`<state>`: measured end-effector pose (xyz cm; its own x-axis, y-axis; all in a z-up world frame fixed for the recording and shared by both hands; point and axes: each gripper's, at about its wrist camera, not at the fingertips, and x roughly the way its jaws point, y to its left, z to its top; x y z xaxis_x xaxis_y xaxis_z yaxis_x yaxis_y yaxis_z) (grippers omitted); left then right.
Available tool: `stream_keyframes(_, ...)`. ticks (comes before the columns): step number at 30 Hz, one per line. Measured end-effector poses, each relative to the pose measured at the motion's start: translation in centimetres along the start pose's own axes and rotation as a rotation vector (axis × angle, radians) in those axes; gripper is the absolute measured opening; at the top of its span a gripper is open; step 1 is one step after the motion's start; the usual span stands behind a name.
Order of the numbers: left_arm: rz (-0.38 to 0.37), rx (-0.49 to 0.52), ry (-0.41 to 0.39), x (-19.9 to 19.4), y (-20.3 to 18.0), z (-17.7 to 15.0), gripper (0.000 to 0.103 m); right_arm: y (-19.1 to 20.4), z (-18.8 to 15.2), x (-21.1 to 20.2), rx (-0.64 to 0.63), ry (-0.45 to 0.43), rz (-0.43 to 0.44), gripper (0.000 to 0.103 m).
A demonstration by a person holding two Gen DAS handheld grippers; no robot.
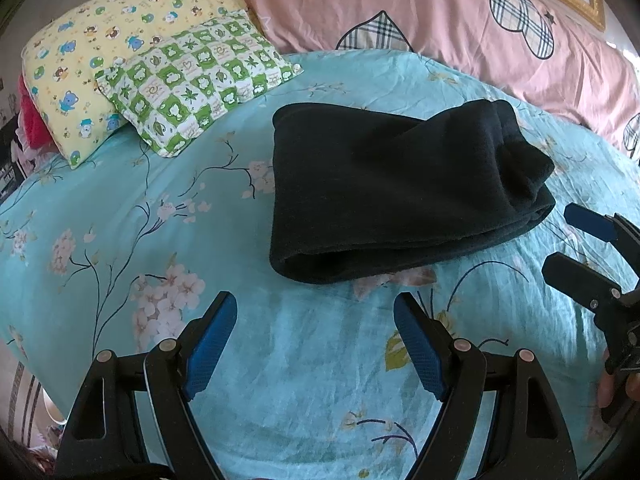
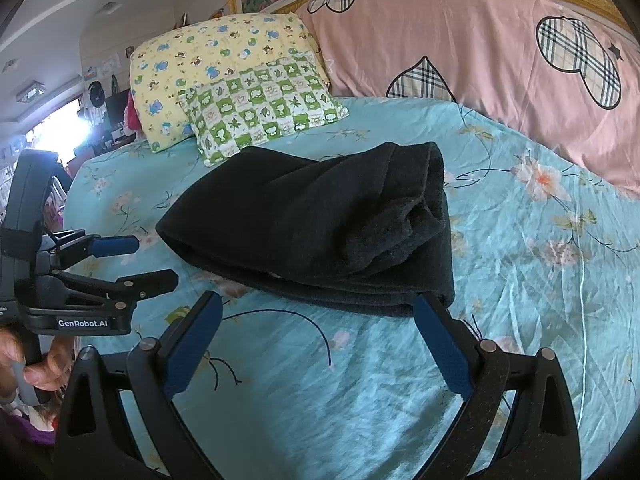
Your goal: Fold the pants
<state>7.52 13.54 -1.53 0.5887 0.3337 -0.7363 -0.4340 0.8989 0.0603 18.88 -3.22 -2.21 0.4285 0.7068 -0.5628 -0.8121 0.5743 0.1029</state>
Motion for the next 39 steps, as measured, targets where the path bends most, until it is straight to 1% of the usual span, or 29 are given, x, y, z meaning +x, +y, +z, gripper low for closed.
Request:
stream_keyframes(6, 0.003, 0.005, -0.005, 0.0, 0.0, 0.1, 0.081, 0.0, 0.0, 0.2, 0.000, 0.005, 0.006, 0.097)
stream_keyframes(25, 0.002, 0.005, 0.000, 0.1, 0.0, 0.9, 0.081, 0.3, 0.7, 0.2, 0.001, -0.018, 0.031, 0.097)
stream_keyframes(30, -0.024, -0.018, -0.010, 0.0, 0.4, 1.7, 0.081, 0.1, 1.0, 0.0, 0.019, -0.027, 0.028, 0.097)
stream_keyframes(34, -0.019, -0.014, -0.036, -0.4, 0.3, 2.4, 0.081, -0.3, 1.3, -0.5, 0.040, -0.042, 0.015, 0.097)
stream_keyframes(39, -0.006, -0.010, -0.043, -0.6, 0.2, 2.9, 0.081, -0.6, 1.5, -1.0, 0.051, -0.052, 0.004, 0.097)
